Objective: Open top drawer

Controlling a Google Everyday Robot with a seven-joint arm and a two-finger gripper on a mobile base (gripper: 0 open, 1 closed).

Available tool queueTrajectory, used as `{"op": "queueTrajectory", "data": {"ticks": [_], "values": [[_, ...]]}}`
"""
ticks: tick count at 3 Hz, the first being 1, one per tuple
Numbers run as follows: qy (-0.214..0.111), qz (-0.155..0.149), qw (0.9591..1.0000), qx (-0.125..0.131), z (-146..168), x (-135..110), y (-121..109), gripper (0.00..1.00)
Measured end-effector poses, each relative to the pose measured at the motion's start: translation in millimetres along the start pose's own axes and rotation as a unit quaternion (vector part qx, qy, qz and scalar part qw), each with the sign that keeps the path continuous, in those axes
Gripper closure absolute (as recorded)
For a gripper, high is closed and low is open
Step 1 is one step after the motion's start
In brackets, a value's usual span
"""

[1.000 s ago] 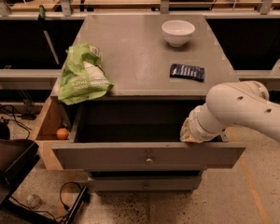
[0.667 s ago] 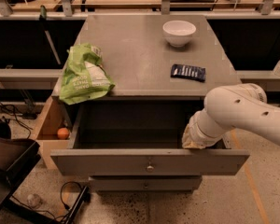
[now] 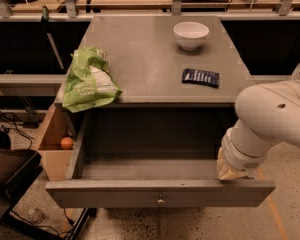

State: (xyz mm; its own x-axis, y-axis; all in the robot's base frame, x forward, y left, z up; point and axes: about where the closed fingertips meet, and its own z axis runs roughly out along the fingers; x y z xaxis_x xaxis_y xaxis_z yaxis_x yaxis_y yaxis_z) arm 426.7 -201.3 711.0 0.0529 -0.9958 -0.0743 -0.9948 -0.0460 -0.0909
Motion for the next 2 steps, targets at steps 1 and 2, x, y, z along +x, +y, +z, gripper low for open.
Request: {"op": "queueTrajectory", "data": {"ticks": [1, 2], "values": [[0.009, 0.000, 0.9996, -0.027, -1.8, 3.7, 15.0, 1.00], [0.009, 0.000, 0.9996, -0.027, -1.8, 3.7, 15.0, 1.00]]}}
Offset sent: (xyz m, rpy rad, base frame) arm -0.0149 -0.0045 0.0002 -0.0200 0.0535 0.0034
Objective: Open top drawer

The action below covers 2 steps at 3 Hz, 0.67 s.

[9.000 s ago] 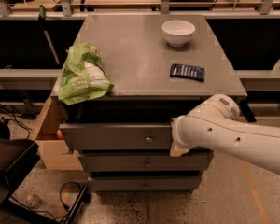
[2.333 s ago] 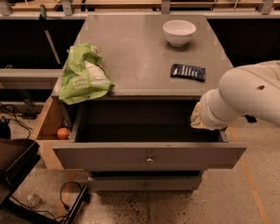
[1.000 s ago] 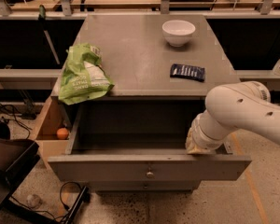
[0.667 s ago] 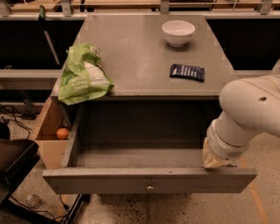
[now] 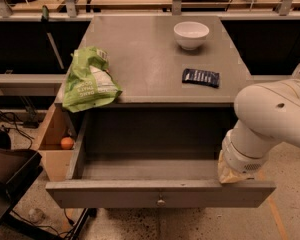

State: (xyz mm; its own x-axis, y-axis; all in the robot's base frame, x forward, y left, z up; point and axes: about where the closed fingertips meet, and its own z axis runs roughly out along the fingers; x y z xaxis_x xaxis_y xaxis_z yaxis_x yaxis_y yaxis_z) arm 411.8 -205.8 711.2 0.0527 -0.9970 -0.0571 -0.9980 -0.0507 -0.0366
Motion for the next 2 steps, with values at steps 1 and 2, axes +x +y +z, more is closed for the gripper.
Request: {"op": "queueTrajectory", "data": {"ticks": [1, 2], "values": [[-0.014, -0.015, 0.9996, 0.020, -3, -7, -26, 1.00], [-0.046, -0.025, 0.9978, 0.040, 2, -16, -51, 1.00]]}}
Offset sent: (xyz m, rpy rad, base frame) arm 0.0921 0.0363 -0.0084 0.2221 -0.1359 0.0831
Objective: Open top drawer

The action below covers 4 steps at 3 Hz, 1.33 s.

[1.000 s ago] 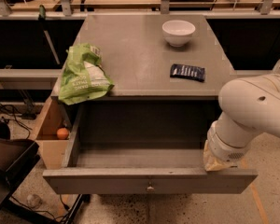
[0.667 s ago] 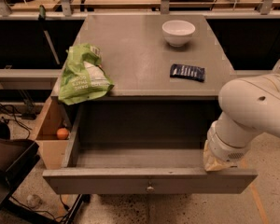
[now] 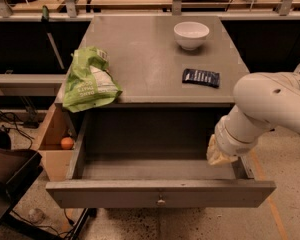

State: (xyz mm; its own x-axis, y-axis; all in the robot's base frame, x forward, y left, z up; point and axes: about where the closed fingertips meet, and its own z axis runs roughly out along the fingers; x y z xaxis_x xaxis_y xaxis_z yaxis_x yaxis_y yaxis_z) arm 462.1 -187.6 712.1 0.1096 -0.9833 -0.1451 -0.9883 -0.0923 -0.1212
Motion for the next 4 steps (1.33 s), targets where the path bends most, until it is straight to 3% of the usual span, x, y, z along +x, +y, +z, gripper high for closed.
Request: {"op": "queueTrajectory", "data": {"ticks": [1, 2, 3, 4], "values": [[-0.043, -0.004, 0.9991, 0.002, 18, -8, -13, 1.00], [-0.089, 0.001, 0.9957, -0.024, 50, -16, -4, 1.00], [-0.105, 0.011, 0.9913, -0.080, 70, -19, 29, 1.00], [-0.106, 0.013, 0.9898, -0.095, 73, -19, 38, 1.00]]}}
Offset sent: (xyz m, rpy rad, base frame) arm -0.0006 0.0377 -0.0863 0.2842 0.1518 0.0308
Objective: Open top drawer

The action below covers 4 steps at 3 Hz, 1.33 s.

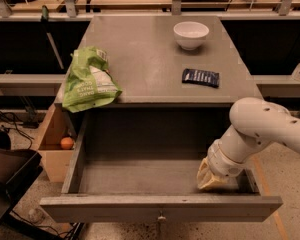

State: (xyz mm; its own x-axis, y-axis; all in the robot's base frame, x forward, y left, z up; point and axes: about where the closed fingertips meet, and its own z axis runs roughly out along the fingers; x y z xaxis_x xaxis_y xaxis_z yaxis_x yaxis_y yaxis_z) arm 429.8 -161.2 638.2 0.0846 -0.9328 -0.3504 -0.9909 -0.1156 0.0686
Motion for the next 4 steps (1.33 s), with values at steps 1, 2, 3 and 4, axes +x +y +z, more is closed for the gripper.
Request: {"op": "queueTrajectory", "data": {"ticks": [1, 2, 3, 4], "values": [[0.020, 0.018, 0.9987, -0.043, -8, 1, 43, 1.00], [0.026, 0.021, 0.9978, -0.058, -11, 1, 55, 1.00], [0.024, -0.001, 0.9972, -0.071, -23, -6, 77, 1.00], [-0.003, -0.039, 0.9977, -0.054, -34, -18, 76, 1.00]]}}
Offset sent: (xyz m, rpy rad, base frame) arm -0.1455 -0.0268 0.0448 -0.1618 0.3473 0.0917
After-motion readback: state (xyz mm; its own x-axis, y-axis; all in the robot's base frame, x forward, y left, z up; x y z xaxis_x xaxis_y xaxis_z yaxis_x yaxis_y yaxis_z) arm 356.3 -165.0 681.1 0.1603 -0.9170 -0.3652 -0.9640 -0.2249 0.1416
